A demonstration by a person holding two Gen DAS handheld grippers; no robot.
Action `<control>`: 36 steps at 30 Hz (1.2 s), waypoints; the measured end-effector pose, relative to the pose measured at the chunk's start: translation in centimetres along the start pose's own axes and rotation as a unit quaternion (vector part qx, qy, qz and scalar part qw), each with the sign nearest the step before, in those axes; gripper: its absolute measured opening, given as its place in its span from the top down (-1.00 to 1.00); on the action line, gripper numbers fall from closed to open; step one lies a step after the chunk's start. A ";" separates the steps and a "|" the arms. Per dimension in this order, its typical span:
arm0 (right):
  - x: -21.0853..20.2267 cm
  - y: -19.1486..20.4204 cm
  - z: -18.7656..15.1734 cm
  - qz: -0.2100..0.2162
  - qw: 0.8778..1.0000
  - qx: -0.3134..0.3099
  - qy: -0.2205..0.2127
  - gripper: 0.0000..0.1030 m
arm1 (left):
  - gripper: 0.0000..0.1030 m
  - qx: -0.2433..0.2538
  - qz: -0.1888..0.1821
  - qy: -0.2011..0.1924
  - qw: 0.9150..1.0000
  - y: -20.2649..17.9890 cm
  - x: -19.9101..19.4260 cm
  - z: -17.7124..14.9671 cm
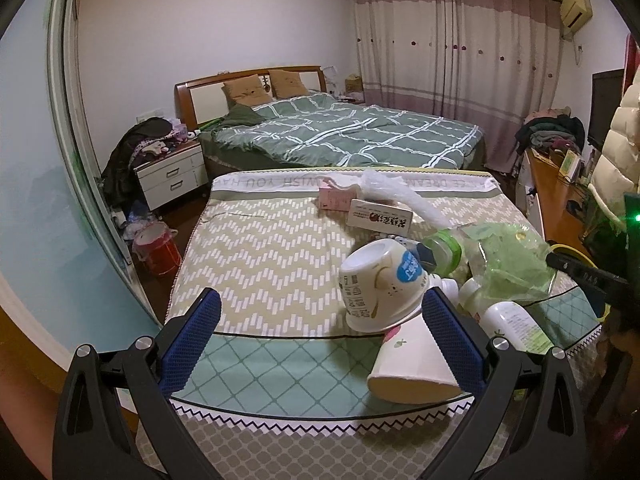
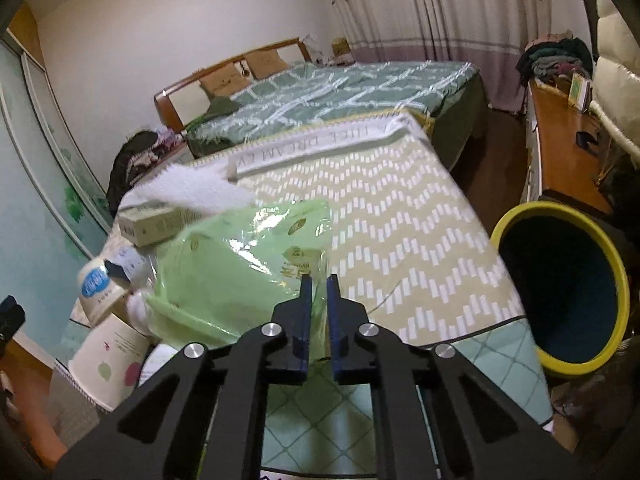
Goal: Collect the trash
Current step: 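Carry the green bag over the yellow bin and open the right tool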
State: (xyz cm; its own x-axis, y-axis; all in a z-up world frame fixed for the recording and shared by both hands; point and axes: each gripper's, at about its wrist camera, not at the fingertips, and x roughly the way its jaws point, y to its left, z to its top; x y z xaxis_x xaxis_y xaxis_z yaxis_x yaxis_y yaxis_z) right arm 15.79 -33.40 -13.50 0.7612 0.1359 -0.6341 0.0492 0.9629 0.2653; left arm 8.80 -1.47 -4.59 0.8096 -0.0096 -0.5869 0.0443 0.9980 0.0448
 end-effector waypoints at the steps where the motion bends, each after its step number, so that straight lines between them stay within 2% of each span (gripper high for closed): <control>1: -0.5 -0.1 0.2 -0.001 1.000 0.002 -0.008 0.89 | -0.93 0.002 -0.002 -0.001 1.000 -0.1 -0.1 0.0; 13: -5.8 -4.0 2.4 -0.025 0.994 0.045 -0.099 0.92 | -0.93 0.028 -0.024 -0.005 0.999 -2.4 -0.6 0.1; 19: -7.1 -8.2 3.4 -0.063 0.987 0.082 -0.126 0.92 | -0.93 0.037 -0.033 -0.002 0.999 -3.4 -0.5 0.0; 23: -7.8 -11.8 4.3 -0.109 0.978 0.109 -0.143 0.92 | -0.93 0.041 -0.038 0.000 0.998 -4.0 -0.3 0.0; 30: -6.0 -17.8 4.1 -0.194 0.962 0.148 -0.122 0.91 | -0.93 0.055 -0.049 0.014 0.997 -5.7 0.7 -0.3; 36: -3.5 -21.1 3.3 -0.238 0.953 0.168 -0.085 0.86 | -0.93 0.061 -0.057 0.022 0.996 -6.4 1.1 -0.5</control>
State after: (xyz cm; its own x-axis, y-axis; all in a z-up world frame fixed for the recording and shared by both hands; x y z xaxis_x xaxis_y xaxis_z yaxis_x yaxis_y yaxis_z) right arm 14.19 -54.93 -14.49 0.6930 -0.3642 -0.6222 0.5975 0.7731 0.2129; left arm 9.14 -7.89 -5.95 0.7687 -0.1178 -0.6287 0.2082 0.9754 0.0719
